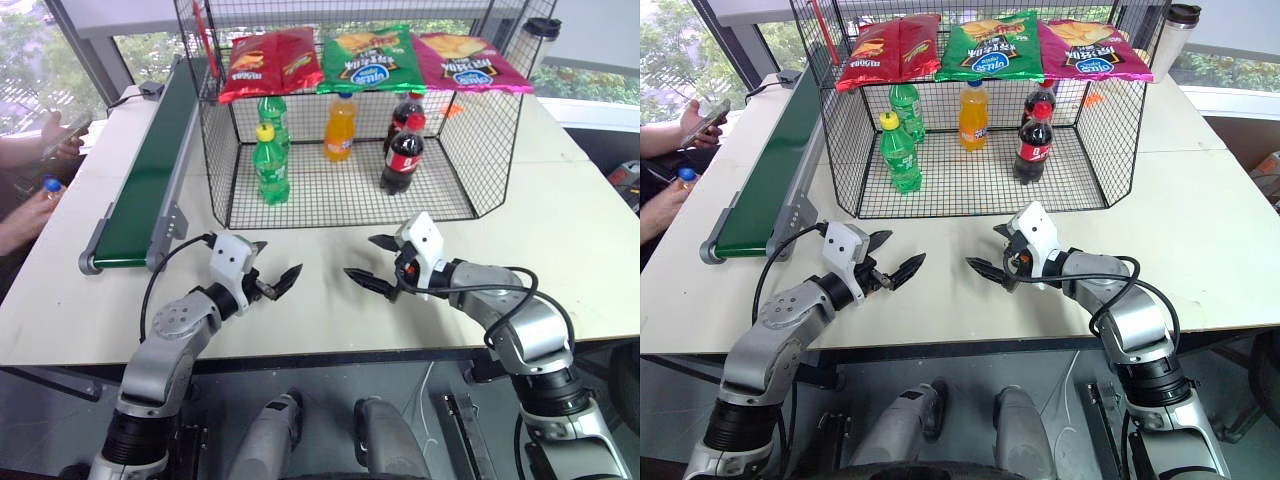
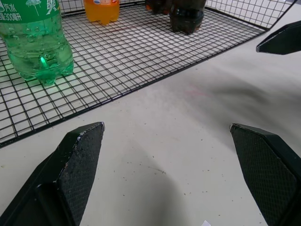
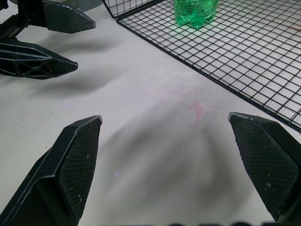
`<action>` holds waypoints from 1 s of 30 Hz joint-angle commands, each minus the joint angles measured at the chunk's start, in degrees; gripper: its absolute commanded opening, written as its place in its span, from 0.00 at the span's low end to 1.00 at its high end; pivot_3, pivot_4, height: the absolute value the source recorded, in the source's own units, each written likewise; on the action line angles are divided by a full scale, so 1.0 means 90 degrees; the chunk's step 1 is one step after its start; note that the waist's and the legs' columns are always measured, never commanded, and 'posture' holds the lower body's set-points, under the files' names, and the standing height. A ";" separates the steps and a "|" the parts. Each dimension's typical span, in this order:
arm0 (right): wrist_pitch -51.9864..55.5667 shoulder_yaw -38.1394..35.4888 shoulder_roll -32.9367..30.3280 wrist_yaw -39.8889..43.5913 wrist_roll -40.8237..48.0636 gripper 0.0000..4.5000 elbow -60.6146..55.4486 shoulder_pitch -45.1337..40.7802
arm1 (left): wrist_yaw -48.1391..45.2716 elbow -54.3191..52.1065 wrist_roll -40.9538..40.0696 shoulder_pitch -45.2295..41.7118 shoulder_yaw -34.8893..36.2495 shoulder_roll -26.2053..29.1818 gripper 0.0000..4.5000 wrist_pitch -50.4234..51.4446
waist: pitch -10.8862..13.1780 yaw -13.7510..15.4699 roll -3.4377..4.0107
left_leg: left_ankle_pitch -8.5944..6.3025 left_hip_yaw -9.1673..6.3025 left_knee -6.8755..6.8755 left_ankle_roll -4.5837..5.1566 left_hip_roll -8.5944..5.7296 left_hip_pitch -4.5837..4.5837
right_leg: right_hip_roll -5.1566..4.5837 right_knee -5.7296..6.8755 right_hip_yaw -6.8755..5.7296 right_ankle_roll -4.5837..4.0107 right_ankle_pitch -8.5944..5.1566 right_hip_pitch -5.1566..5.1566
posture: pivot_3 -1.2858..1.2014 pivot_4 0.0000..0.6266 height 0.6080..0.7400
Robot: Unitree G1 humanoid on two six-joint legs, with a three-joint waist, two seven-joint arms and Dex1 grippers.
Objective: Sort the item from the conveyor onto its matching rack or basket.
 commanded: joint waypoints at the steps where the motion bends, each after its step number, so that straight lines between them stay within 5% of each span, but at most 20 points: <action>1: -0.0020 -0.0073 -0.0048 0.0037 0.0099 0.99 -0.0246 -0.0074 | -0.0064 -0.0196 -0.0082 0.0015 0.0053 0.0018 1.00 -0.0201 | 0.0000 0.0000 0.0000 | 0.0000 0.0000 0.0000 0.0000 0.0000 0.0000 | 0.0000 0.0000 0.0000 0.0000 0.0000 0.0000 | 0.52 0.24 0.99; 30: 0.0005 -0.0080 -0.0130 0.0135 0.0238 0.99 -0.0309 -0.0150 | 0.0032 -0.0196 0.0010 -0.0007 0.0033 0.0075 1.00 -0.0152 | 0.0000 0.0000 0.0000 | 0.0000 0.0000 0.0000 0.0000 0.0000 0.0000 | 0.0000 0.0000 0.0000 -0.0001 0.0001 0.0000 | 0.52 0.24 0.99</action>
